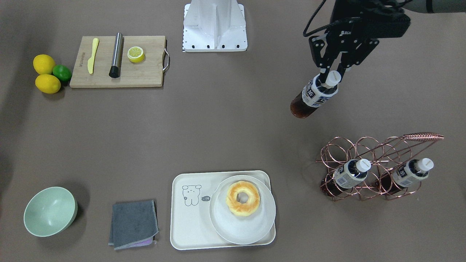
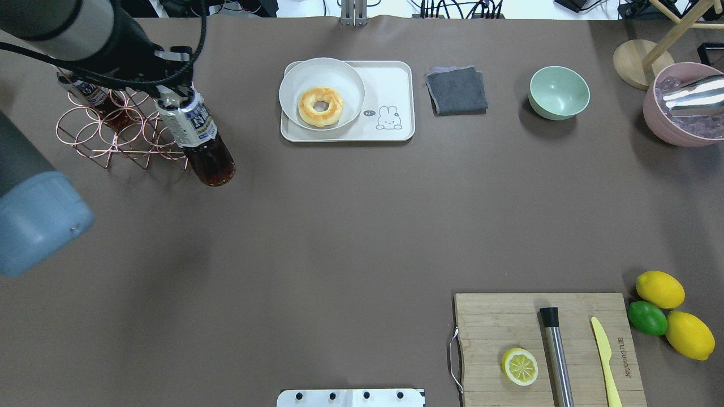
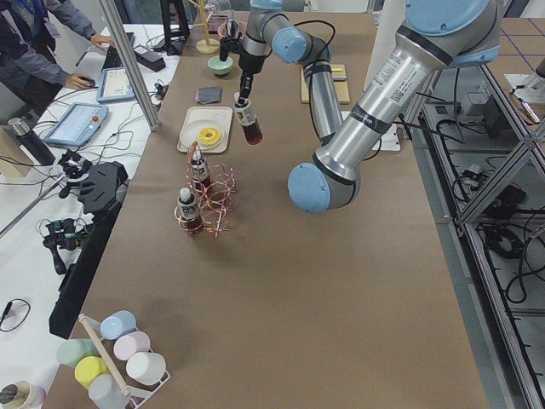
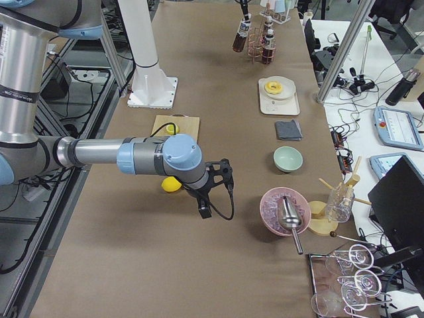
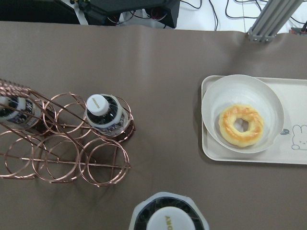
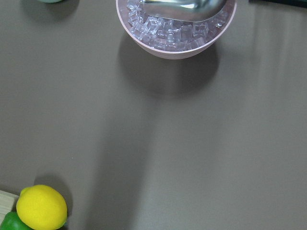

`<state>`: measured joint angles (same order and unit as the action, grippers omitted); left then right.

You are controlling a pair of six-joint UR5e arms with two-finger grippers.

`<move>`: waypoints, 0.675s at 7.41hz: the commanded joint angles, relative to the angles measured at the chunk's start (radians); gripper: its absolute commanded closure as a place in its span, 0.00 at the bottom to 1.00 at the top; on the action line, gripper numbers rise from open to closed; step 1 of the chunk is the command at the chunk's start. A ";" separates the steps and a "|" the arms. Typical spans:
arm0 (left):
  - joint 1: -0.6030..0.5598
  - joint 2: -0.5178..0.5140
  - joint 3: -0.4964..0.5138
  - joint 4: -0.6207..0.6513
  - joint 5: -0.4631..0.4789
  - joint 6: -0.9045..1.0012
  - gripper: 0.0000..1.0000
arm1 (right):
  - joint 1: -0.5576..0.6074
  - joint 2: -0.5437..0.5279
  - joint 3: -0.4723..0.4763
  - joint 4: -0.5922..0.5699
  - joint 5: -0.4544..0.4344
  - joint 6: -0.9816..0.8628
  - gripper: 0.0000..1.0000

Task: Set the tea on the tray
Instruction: 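Carry the bottle with the left gripper toward the table center and set it down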

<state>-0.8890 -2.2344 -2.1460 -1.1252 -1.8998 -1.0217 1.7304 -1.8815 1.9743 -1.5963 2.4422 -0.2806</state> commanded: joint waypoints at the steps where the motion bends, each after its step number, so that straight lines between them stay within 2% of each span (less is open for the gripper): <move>1: 0.224 -0.190 0.179 -0.002 0.143 -0.212 1.00 | -0.028 0.034 0.000 -0.001 0.003 0.020 0.00; 2: 0.298 -0.192 0.192 -0.022 0.216 -0.237 1.00 | -0.058 0.060 0.000 -0.001 0.020 0.071 0.00; 3: 0.353 -0.189 0.224 -0.078 0.249 -0.289 1.00 | -0.108 0.105 0.001 0.001 0.027 0.171 0.00; 5: 0.416 -0.195 0.277 -0.149 0.290 -0.349 1.00 | -0.185 0.154 0.001 0.002 0.029 0.257 0.00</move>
<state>-0.5317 -2.4260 -1.9102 -1.2152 -1.6515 -1.3173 1.6106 -1.7736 1.9747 -1.5955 2.4681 -0.1105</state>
